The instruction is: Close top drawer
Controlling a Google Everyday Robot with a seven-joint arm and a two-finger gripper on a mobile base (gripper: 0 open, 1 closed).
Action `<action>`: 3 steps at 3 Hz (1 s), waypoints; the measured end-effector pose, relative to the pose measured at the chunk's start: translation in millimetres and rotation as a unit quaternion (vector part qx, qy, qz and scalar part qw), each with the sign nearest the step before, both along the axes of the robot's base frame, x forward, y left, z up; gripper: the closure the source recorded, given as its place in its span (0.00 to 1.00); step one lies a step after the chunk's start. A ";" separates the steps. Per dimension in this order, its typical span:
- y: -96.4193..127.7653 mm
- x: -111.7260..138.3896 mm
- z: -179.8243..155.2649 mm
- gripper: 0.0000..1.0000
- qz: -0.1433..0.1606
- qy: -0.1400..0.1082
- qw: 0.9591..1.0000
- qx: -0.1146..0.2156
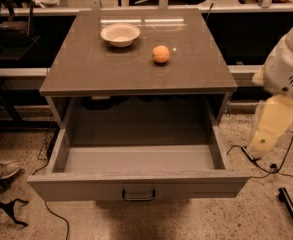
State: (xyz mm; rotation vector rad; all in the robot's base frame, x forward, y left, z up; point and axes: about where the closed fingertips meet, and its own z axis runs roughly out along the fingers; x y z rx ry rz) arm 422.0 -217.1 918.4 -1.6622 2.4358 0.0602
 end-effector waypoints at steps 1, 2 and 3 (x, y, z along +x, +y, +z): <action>1.6 -26.7 -58.9 0.00 -0.055 0.088 0.995 0.007; -0.5 -56.7 -100.1 0.18 -0.106 0.149 0.983 0.002; 8.5 -87.4 -144.3 0.50 -0.144 0.196 0.970 0.011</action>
Offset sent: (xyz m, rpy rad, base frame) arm -0.1000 -0.0030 -0.1477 -0.0193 0.4733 -0.3427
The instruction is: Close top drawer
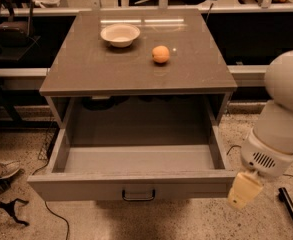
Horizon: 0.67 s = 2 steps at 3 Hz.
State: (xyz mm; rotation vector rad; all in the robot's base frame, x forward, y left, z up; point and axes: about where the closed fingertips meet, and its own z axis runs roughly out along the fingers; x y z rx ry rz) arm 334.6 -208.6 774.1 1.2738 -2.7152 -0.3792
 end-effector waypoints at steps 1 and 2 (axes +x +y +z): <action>11.5 -12.8 -30.0 0.73 -0.008 0.016 1.000 0.004; 21.1 -24.4 -66.1 0.96 -0.016 0.020 1.000 -0.003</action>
Offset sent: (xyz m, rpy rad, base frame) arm -0.0372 0.0335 -0.1156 -0.0200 0.0422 -0.0592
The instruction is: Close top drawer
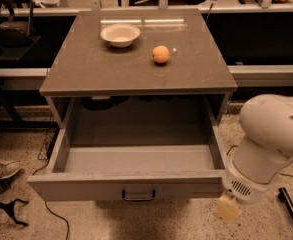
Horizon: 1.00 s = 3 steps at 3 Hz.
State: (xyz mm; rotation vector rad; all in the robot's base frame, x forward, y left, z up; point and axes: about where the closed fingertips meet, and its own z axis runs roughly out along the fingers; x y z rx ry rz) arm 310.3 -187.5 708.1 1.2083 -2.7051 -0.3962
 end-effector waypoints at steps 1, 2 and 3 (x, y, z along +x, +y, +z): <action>3.5 8.9 -33.2 1.00 -0.012 -0.020 1.000 -0.014; -1.2 31.1 -60.1 1.00 -0.040 -0.048 0.998 -0.019; 3.0 57.0 -80.9 1.00 -0.060 -0.075 0.995 -0.005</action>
Offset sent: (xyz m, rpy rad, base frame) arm 0.0640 -0.0088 -0.0952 -0.0454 -0.1750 -0.1602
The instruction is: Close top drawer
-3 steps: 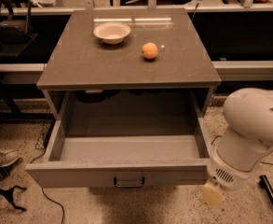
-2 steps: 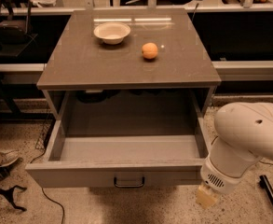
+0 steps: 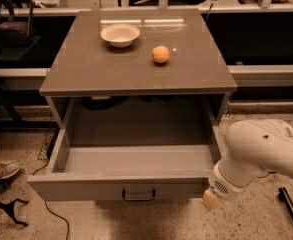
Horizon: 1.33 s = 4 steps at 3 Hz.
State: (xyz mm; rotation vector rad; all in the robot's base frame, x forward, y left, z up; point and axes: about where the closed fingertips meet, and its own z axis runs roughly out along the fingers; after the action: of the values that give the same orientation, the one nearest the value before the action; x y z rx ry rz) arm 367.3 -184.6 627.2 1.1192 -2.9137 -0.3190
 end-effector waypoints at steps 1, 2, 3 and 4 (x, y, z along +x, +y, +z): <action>5.0 14.4 -7.0 1.00 -0.007 -0.016 1.000 0.017; 5.0 14.4 -7.0 1.00 -0.007 -0.016 1.000 0.017; 3.8 33.9 -6.5 1.00 -0.019 -0.035 0.999 0.020; 4.8 59.9 -7.8 1.00 -0.041 -0.059 0.997 0.023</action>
Offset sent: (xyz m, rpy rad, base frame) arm 0.0144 0.0050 -0.0070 0.0345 -0.0325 -0.0144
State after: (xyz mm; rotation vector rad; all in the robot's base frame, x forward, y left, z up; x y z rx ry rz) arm 427.2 -179.8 619.4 1.0625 -3.0761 -0.3341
